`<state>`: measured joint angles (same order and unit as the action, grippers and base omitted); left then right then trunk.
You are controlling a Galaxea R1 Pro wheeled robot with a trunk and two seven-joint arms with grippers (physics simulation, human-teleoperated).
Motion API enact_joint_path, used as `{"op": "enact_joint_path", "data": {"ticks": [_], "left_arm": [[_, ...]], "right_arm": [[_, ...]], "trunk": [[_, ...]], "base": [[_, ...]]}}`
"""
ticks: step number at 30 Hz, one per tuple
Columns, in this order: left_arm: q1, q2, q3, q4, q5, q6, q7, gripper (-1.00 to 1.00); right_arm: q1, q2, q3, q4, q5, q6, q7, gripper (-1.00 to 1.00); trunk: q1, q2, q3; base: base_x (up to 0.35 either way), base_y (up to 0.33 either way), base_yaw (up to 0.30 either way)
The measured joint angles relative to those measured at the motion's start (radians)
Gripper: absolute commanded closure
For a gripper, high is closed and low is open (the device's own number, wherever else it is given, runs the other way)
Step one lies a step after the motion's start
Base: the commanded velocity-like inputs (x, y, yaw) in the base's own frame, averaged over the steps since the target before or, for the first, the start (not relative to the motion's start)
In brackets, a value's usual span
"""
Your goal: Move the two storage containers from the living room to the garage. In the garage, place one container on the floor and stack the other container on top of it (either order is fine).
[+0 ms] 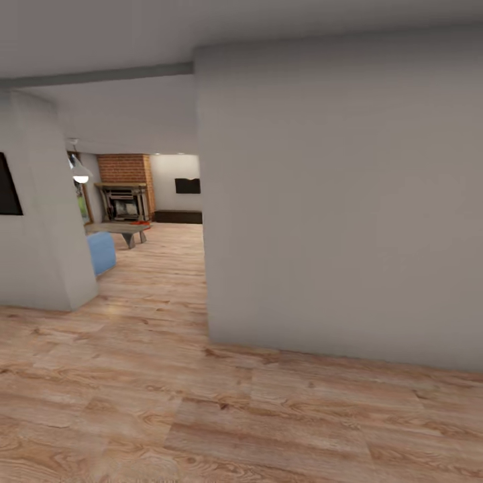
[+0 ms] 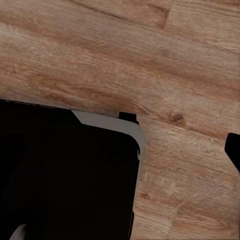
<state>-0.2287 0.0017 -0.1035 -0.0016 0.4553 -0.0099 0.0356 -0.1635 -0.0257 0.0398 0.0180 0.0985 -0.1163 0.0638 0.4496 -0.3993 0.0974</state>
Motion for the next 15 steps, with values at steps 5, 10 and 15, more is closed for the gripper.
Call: {"op": "enact_joint_path", "data": {"ticks": [5,10,15], "left_arm": [[0.0,0.0,0.0,0.0,-0.001,-0.001,-0.001,-1.0],[0.0,0.0,0.0,0.0,-0.002,0.0,-0.001,-1.0],[0.0,0.001,0.0,0.0,-0.001,0.0,-0.002,-1.0]], "right_arm": [[0.0,0.0,0.0,0.0,0.0,0.0,0.0,-1.0],[0.0,0.0,-0.001,0.0,0.0,-0.002,0.0,-1.0],[0.0,0.0,-0.003,0.0,0.0,-0.003,0.0,-1.0]], "trunk": [[0.0,0.0,0.0],[0.0,0.0,0.0],[0.0,0.0,0.0]], "base": [[0.0,0.0,0.279],[0.105,0.0,0.279],[0.302,0.0,0.279]]}}
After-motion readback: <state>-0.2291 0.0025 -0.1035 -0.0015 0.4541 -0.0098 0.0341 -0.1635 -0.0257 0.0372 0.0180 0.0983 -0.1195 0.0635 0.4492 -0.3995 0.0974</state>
